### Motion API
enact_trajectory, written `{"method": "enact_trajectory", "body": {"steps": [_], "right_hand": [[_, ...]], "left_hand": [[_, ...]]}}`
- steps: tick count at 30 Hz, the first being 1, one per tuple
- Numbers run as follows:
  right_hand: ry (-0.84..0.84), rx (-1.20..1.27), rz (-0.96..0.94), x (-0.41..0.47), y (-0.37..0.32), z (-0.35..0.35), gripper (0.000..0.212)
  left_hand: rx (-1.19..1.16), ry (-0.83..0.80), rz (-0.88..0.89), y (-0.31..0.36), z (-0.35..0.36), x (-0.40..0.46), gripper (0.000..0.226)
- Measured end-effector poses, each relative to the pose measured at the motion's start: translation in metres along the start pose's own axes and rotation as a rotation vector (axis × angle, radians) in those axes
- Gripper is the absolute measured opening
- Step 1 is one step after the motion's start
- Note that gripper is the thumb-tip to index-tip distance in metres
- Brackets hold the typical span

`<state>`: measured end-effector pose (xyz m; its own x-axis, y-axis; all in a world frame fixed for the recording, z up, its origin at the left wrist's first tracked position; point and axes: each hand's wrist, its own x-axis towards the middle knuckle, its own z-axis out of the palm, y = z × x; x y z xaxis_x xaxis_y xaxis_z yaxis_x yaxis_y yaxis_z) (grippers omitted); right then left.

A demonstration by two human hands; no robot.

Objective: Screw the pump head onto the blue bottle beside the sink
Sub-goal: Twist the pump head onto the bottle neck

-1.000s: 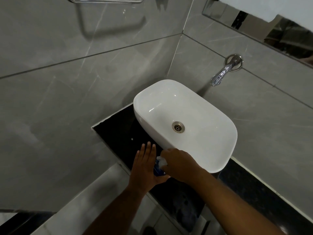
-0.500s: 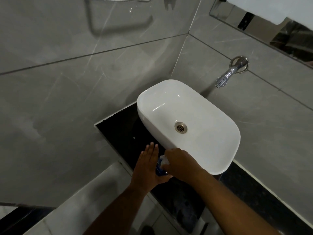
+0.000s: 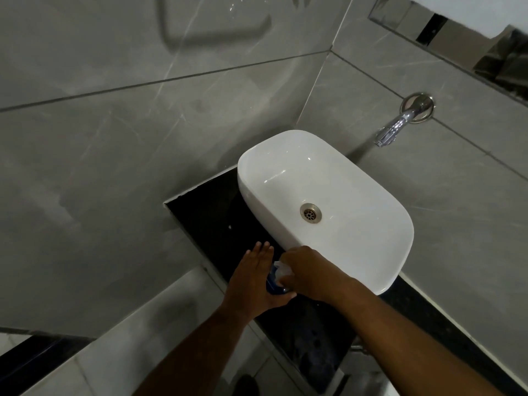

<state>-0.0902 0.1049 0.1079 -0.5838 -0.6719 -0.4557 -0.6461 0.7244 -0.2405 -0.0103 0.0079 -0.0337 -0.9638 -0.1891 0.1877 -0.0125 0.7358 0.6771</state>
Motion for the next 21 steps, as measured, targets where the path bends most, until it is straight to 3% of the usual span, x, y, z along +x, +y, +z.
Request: {"method": "enact_trajectory", "body": {"steps": [11, 15, 18, 21], "right_hand": [[0.215, 0.068, 0.121, -0.001, 0.0, 0.022, 0.015], [0.129, 0.111, 0.109, -0.006, 0.003, 0.012, 0.017], [0.036, 0.076, 0.005, -0.005, 0.008, 0.006, 0.032], [0.03, 0.011, -0.022, -0.001, 0.008, 0.008, 0.021]], "left_hand": [[-0.007, 0.033, 0.087, -0.004, -0.004, 0.004, 0.103], [-0.022, 0.013, 0.038, -0.003, -0.001, 0.005, 0.102], [-0.048, 0.019, -0.025, -0.003, 0.006, 0.005, 0.103], [-0.058, 0.042, -0.053, -0.007, 0.013, 0.004, 0.104]]}}
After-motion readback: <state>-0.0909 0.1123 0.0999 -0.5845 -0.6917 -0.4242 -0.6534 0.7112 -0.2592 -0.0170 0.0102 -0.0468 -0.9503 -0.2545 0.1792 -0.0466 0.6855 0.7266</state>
